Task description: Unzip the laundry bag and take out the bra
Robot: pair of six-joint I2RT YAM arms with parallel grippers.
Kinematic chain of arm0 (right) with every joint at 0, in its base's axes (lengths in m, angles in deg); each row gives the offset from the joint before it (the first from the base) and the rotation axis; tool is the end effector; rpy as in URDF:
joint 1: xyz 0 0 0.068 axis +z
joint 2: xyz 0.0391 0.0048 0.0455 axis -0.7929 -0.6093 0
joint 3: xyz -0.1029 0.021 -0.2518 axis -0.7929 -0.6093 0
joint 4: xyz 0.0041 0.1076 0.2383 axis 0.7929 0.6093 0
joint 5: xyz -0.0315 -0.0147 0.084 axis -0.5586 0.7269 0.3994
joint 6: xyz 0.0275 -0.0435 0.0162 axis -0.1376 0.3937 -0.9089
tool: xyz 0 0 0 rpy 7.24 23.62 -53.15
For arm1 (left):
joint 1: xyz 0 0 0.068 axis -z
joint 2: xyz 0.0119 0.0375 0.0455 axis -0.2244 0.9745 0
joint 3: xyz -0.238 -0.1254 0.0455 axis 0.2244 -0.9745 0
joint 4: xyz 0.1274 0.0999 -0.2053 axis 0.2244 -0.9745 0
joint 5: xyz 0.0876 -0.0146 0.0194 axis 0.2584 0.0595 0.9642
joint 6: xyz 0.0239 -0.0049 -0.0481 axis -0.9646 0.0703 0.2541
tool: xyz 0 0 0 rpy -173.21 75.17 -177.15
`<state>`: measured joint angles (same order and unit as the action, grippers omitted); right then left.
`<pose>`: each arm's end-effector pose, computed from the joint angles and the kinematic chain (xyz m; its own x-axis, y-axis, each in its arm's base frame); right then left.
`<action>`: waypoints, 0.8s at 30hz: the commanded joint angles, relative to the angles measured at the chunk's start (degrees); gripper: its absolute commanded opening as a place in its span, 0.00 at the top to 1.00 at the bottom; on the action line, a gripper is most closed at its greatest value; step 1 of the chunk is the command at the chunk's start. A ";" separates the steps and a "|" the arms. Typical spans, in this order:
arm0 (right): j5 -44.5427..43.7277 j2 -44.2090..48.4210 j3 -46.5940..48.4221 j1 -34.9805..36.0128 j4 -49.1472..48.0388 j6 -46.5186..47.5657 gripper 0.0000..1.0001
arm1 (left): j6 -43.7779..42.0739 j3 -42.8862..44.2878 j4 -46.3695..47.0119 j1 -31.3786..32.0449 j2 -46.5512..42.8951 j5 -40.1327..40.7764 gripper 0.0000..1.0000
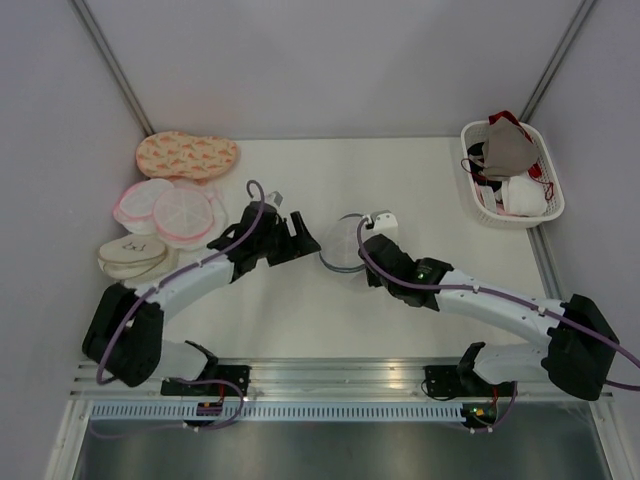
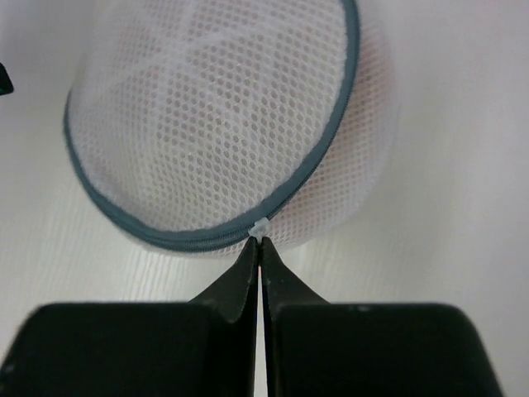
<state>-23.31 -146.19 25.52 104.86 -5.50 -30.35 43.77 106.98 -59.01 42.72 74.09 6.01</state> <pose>0.1744 0.1964 0.2379 -0.6331 -0.1246 -0.7640 -0.1845 0.9828 -0.0074 0.2647 -0.1589 0.2110 -0.8324 -0.2683 -0.4849 0.0795 0.8081 -0.5837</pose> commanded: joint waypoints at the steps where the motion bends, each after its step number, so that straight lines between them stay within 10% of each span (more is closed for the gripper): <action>1: 13.04 4.39 -2.86 0.86 -5.67 2.47 1.00 | 8.39 -5.94 -2.81 2.05 -11.83 5.27 0.13; 10: 33.28 7.14 -7.17 2.00 -20.97 -2.88 1.00 | 23.78 -14.91 1.22 8.73 -28.72 0.79 0.02; 24: 29.44 5.03 -7.62 5.16 -21.60 -1.84 1.00 | 38.45 -22.47 28.63 10.50 -12.73 -5.36 0.04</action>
<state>8.36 -140.98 17.70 108.80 -25.19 -32.79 76.27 84.42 -41.50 52.91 60.43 2.66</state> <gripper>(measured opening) 0.007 0.966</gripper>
